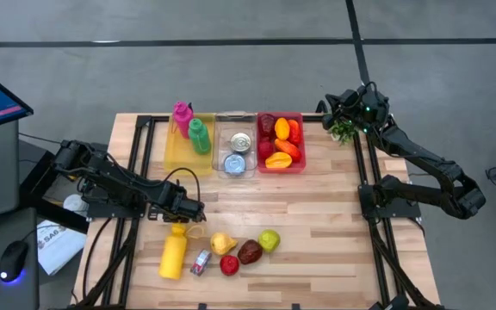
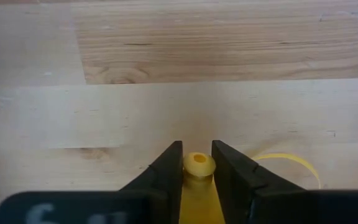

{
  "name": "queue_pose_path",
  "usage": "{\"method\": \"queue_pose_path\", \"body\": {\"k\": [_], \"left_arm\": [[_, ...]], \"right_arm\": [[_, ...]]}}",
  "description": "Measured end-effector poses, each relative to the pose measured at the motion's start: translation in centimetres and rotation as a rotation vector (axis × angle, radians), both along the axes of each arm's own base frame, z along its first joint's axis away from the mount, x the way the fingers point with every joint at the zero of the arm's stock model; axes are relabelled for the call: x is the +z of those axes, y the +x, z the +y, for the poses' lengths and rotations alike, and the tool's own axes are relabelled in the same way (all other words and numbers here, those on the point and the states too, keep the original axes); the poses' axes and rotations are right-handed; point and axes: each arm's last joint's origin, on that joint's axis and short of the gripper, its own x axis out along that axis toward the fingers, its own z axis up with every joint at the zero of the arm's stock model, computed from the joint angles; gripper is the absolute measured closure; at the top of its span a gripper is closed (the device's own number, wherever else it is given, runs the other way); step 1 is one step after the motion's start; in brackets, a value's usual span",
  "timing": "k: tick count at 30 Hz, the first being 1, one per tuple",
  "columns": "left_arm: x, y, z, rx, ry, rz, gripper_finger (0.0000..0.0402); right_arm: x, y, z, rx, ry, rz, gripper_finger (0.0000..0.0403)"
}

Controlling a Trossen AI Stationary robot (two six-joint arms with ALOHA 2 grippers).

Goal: Pick & Place Food Item
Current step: Put the yellow tumbler into the yellow bin

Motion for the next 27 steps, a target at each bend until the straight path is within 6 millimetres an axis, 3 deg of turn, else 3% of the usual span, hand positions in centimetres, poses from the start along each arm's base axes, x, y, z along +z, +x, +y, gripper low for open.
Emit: {"method": "queue_pose_path", "body": {"k": [27], "left_arm": [[0.01,0.02,0.07,-0.003,0.023,-0.006,0.0351]], "right_arm": [[0.0,0.0,0.01,0.0,0.0,0.0,0.04]]}}
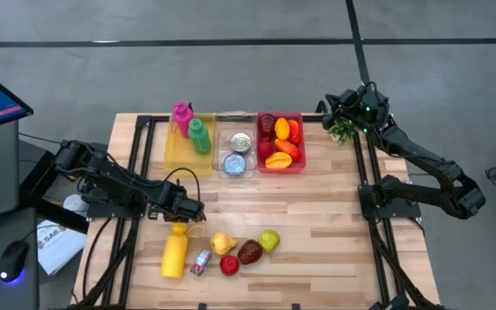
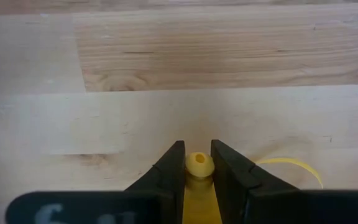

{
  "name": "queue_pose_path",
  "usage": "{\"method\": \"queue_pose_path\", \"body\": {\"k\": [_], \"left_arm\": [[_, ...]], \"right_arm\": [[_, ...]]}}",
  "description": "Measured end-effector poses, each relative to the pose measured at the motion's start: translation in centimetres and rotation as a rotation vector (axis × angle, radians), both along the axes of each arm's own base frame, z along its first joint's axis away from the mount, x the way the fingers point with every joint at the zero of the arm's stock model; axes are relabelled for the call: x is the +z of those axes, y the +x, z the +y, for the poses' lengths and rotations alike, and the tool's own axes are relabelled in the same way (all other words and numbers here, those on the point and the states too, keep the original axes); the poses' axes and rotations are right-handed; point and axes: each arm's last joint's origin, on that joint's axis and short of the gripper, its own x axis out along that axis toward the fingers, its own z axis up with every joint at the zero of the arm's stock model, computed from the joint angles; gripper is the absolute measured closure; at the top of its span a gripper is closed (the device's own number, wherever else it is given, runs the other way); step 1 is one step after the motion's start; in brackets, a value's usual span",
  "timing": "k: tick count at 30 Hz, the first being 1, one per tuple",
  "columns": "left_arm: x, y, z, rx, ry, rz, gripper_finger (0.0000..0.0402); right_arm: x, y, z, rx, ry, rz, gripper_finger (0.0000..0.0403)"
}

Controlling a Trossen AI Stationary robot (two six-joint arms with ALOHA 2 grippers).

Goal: Pick & Place Food Item
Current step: Put the yellow tumbler into the yellow bin

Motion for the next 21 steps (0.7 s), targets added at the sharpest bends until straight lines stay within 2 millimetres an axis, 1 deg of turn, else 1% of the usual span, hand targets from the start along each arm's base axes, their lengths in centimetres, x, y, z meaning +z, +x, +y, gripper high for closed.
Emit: {"method": "queue_pose_path", "body": {"k": [13,17,21], "left_arm": [[0.0,0.0,0.0,-0.001,0.0,-0.002,0.0352],[0.7,-0.3,0.1,-0.023,0.003,-0.035,0.0353],[2.1,-1.0,0.5,-0.021,0.045,-0.091,0.0353]], "right_arm": [[0.0,0.0,0.0,0.0,-0.001,0.0,0.04],[0.0,0.0,0.0,0.0,-0.002,-0.001,0.04],[0.1,0.0,0.0,0.0,-0.012,-0.008,0.04]]}}
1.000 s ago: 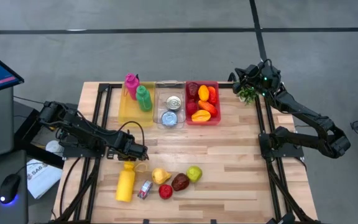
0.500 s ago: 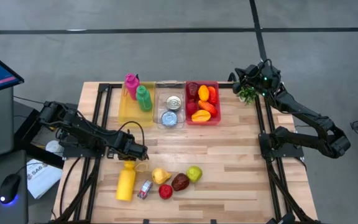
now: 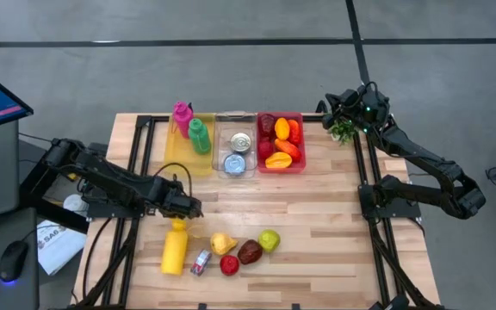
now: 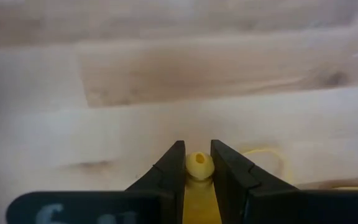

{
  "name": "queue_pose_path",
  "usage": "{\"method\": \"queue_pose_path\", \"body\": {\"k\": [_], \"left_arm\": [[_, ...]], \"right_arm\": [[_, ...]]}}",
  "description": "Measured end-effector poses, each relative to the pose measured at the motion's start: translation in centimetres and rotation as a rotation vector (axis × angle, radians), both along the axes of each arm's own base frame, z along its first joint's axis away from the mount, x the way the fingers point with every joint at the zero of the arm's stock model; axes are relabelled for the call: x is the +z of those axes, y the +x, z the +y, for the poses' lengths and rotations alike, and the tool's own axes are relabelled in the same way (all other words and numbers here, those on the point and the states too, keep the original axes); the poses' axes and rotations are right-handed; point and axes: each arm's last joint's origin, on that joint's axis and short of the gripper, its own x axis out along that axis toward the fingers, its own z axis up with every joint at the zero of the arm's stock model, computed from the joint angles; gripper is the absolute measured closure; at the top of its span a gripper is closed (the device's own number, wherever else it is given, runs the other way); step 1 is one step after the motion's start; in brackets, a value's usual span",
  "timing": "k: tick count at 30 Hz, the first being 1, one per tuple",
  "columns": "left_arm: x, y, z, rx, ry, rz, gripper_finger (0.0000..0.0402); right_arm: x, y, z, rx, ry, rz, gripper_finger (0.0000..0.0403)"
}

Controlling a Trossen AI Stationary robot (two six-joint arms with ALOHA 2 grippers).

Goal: Pick & Place Food Item
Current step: Put the yellow tumbler into the yellow bin

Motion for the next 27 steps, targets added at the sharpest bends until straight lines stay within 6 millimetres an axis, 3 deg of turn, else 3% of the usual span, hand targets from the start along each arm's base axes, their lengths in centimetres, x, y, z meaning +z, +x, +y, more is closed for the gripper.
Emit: {"method": "queue_pose_path", "body": {"k": [27], "left_arm": [[6.7,-4.4,3.2,0.199,0.529,-0.495,0.0353]], "right_arm": [[0.0,0.0,0.0,0.0,-0.002,-0.001,0.04]]}}
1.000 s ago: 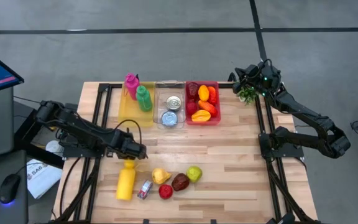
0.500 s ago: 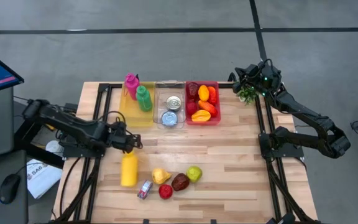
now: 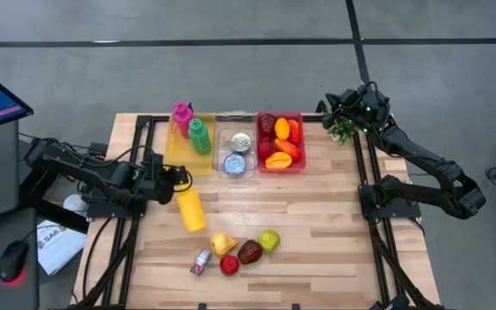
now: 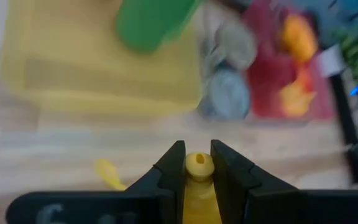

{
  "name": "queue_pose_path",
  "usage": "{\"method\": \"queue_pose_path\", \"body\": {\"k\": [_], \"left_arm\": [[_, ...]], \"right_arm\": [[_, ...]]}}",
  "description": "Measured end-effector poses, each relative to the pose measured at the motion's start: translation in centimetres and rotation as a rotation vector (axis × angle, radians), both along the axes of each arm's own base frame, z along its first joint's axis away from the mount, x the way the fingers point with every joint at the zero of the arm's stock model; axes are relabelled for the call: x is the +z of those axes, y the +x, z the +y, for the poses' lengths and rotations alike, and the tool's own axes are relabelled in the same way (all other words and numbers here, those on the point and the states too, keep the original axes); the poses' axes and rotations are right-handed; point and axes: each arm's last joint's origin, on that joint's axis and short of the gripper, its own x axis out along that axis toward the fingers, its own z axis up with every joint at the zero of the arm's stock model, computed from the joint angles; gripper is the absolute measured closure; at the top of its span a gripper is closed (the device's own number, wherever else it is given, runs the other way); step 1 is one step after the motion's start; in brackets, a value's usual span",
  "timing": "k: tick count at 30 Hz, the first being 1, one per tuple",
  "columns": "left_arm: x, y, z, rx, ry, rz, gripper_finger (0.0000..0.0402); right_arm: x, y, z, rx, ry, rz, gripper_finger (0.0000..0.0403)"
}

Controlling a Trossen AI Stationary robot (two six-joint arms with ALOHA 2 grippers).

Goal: Pick & Place Food Item
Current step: Put the yellow tumbler into the yellow bin

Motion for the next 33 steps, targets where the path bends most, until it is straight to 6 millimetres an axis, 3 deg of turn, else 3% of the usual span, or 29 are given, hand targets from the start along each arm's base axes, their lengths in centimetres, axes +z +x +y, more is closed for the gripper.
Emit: {"method": "queue_pose_path", "body": {"k": [10,17,27,33], "left_arm": [[1.7,1.0,0.3,0.102,0.265,-0.191,0.0353],[3.9,2.1,0.4,0.119,0.468,-0.257,0.0353],[7.6,2.9,2.6,0.144,0.768,-0.087,0.0353],[8.7,2.8,3.0,0.14,0.872,0.034,0.0353]], "right_arm": [[0.0,0.0,0.0,0.0,0.0,0.0,0.04],[0.0,0.0,0.0,0.0,0.0,0.0,0.04],[0.0,0.0,0.0,0.0,-0.001,0.0,0.04],[0.0,0.0,0.0,0.0,0.0,0.0,0.04]]}}
